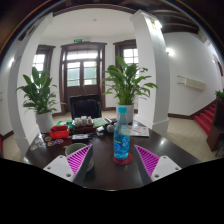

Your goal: Pour water

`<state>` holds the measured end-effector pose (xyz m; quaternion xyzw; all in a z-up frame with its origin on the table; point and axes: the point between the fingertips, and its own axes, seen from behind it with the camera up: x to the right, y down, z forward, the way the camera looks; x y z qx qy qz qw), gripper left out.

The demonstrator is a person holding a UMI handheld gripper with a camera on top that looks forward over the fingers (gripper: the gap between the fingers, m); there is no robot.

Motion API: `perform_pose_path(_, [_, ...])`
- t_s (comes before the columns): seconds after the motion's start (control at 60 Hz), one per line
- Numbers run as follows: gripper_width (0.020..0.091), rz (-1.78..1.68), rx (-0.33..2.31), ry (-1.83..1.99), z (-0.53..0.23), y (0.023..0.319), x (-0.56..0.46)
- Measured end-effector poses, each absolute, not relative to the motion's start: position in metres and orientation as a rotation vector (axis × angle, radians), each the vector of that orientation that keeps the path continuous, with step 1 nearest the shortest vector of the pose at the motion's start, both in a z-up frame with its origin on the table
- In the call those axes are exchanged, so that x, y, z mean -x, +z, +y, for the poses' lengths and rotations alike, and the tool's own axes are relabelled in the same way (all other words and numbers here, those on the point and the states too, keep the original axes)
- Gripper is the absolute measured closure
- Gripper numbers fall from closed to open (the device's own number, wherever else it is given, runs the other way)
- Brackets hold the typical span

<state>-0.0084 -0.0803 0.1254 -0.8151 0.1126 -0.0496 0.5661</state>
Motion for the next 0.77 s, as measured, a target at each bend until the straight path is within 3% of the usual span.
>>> perform_pose_path(0.317, [0.0272,0.180,1.919,-0.063,-0.117,0.181,0.049])
perform_pose_path(0.767, [0.0271,0.091,1.922,-0.039,-0.124,0.194,0.063])
